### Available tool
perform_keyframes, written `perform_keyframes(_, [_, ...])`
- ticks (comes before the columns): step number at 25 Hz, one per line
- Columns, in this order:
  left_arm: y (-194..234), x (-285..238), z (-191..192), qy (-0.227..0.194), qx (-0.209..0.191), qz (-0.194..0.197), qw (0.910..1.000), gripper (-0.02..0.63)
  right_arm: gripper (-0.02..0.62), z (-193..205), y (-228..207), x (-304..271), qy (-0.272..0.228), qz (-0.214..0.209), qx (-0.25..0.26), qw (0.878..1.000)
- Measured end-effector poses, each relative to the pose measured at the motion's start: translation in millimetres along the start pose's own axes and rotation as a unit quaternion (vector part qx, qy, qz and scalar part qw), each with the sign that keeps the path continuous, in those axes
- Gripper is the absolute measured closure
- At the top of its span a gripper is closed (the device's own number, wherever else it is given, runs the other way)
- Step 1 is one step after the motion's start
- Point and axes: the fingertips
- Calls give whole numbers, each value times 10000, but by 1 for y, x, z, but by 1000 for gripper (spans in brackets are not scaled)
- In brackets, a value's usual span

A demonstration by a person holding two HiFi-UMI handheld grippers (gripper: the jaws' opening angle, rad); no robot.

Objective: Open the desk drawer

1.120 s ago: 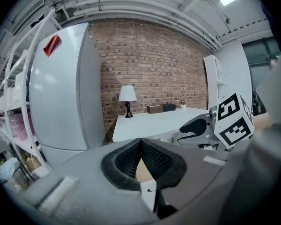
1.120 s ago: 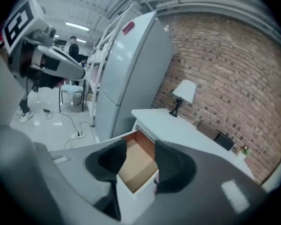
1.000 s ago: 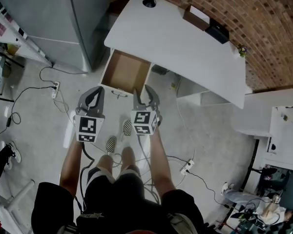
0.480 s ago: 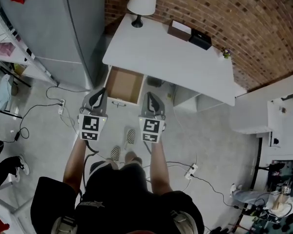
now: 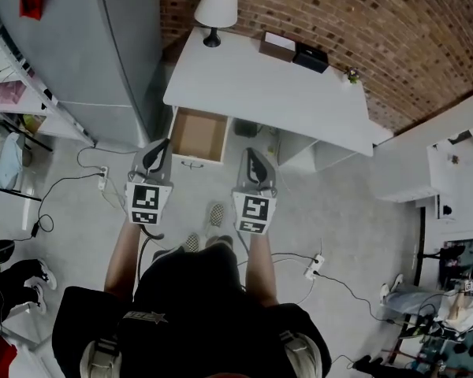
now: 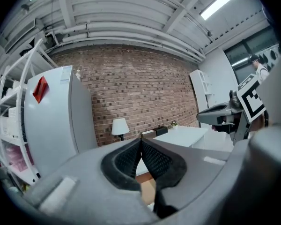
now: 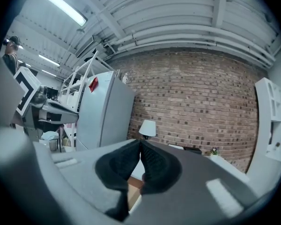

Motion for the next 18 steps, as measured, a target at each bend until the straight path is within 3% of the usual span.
perform_keyframes(18, [7, 24, -5, -47, -21, -114, 9999, 595, 588, -3, 0, 21, -76, 106, 18, 9999])
Point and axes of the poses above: the fingertips, and each gripper's own axes: x backward along the fingers, y to its left, z out of its underside, and after that the axes turned 9 degrees about -y, right-handed
